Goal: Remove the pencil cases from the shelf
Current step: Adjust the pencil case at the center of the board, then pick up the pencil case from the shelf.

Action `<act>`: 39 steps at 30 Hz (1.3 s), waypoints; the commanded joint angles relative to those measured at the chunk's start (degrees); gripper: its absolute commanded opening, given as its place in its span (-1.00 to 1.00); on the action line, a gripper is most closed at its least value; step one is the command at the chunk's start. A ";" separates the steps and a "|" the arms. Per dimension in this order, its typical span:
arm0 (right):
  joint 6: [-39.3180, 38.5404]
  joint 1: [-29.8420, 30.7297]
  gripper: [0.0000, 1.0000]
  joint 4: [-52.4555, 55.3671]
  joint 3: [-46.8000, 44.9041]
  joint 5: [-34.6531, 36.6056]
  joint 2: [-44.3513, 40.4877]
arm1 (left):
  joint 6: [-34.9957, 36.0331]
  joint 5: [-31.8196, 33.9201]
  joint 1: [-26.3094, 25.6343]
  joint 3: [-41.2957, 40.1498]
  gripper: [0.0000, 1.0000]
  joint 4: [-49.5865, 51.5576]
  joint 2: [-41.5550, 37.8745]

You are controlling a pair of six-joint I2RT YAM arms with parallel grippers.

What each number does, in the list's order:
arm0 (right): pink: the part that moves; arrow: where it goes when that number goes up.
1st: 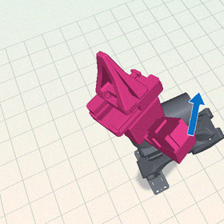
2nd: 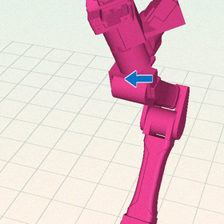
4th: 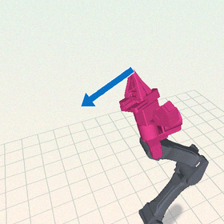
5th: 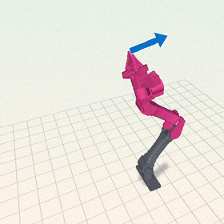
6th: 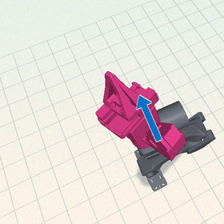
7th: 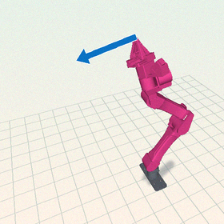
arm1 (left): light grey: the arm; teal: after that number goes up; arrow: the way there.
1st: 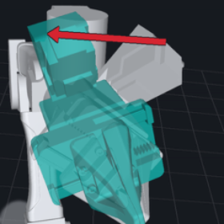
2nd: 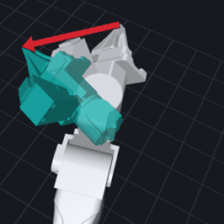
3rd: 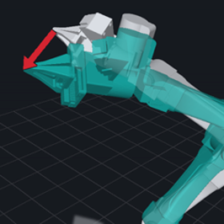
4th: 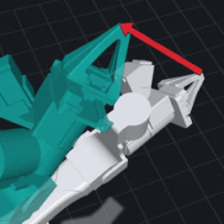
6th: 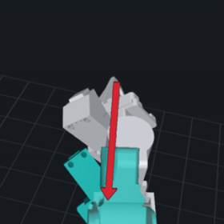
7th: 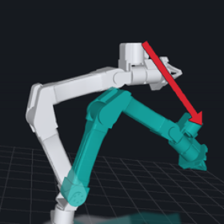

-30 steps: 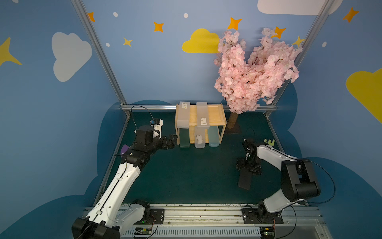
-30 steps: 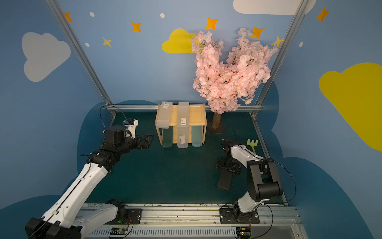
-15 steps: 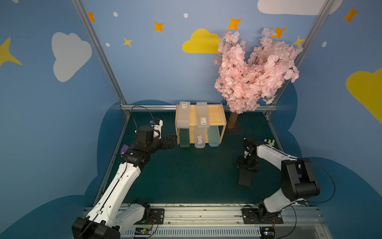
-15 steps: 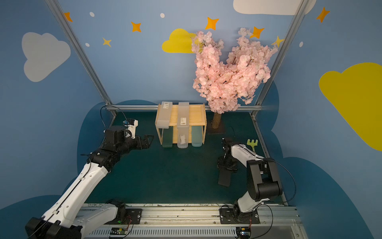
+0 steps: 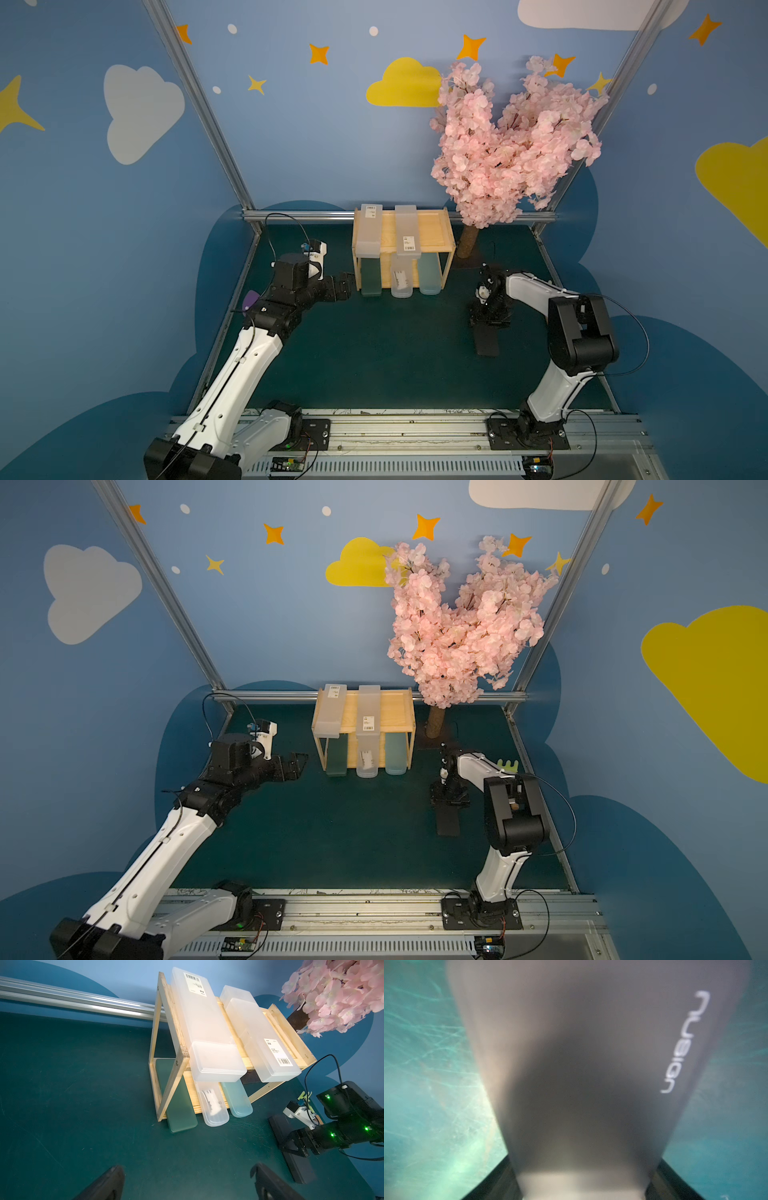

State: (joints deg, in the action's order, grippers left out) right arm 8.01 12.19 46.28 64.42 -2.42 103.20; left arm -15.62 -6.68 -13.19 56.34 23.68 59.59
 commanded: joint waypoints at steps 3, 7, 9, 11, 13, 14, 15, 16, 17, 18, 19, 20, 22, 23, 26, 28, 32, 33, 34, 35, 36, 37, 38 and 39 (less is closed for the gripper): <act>-4.16 0.19 0.47 0.01 1.15 0.22 1.66 | 1.30 0.88 -0.06 -0.17 1.00 0.80 -1.12; -4.01 1.39 0.84 -0.08 1.07 1.32 1.08 | 1.07 0.54 -0.07 -0.17 1.00 0.37 -0.69; -3.56 1.78 0.96 -0.22 0.99 1.21 0.76 | 0.93 0.26 -0.04 -0.26 1.00 0.10 -0.52; -2.83 2.30 0.96 -0.47 0.81 1.43 -0.10 | 0.74 0.11 -0.08 -0.26 1.00 -0.01 -0.41; -2.03 2.98 0.97 -0.49 1.03 1.80 -1.39 | 0.64 0.09 -0.03 -0.26 1.00 0.03 -0.42; -1.73 3.30 0.96 -0.21 1.44 1.88 -2.43 | 0.65 0.00 -0.05 -0.22 1.00 -0.04 -0.51; -1.41 3.58 0.96 0.09 1.74 1.97 -3.59 | 0.50 -0.08 0.01 -0.17 1.00 0.06 -0.61; -1.16 4.00 0.96 0.73 2.41 2.11 -5.27 | 0.56 -0.09 0.01 0.03 1.00 0.19 -0.66; -0.77 4.39 0.96 1.54 3.16 2.23 -6.86 | 0.57 -0.11 -0.02 0.21 1.00 0.27 -0.62; -0.42 5.00 0.96 2.80 4.18 2.24 -8.95 | 0.54 -0.24 -0.10 0.56 1.00 0.43 -0.77; -0.06 5.69 0.96 4.24 5.58 2.51 -11.19 | 0.45 -0.31 -0.07 0.86 1.00 0.62 -0.80; 0.43 6.56 0.96 5.62 7.02 2.67 -13.06 | 0.42 -0.44 -0.05 1.18 1.00 0.83 -0.88; 0.56 8.77 0.96 9.17 11.41 1.83 -17.16 | 0.09 -0.53 -0.02 1.82 1.00 1.14 -1.21; 0.93 9.98 0.97 9.98 13.45 0.85 -18.73 | 0.00 -0.49 -0.15 2.21 1.00 1.28 -1.32; 3.15 14.89 0.97 9.67 19.09 0.81 -22.57 | -0.54 -0.01 -0.17 3.47 1.00 2.20 -1.10; 4.88 18.04 0.97 6.73 21.89 2.31 -24.13 | -0.84 0.22 -0.15 4.45 1.00 2.66 -1.14; 8.86 20.63 0.96 4.05 30.40 1.26 -20.96 | -1.02 1.19 -0.48 5.74 1.00 1.97 -2.08; 8.95 21.34 0.96 3.89 33.08 2.08 -18.84 | -1.01 1.74 -0.59 6.31 1.00 1.81 -1.97; 8.93 22.25 0.96 4.03 35.95 3.14 -16.37 | -0.79 2.44 -0.82 7.07 1.00 1.87 -1.65; 8.78 22.98 0.96 4.44 38.56 3.95 -14.05 | -0.41 3.14 -1.10 7.90 1.00 2.06 -1.12; 8.73 23.75 0.97 5.04 41.81 4.76 -11.24 | 0.22 3.74 -1.42 9.12 1.00 2.40 -0.40; 8.69 24.52 0.96 5.58 44.99 5.38 -8.29 | 0.93 4.08 -1.87 10.24 1.00 3.01 0.37; 8.69 25.12 0.96 6.10 47.96 6.10 -5.58 | 1.30 4.19 -2.14 11.25 1.00 3.44 0.90; 8.76 25.70 0.96 6.81 51.49 6.78 -2.49 | 1.48 4.21 -2.23 11.91 1.00 3.67 1.25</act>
State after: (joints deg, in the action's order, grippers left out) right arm 15.70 36.32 51.33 110.72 1.65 94.67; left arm -15.68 -3.95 -14.87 65.80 26.17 59.88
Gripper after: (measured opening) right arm 0.982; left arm 0.999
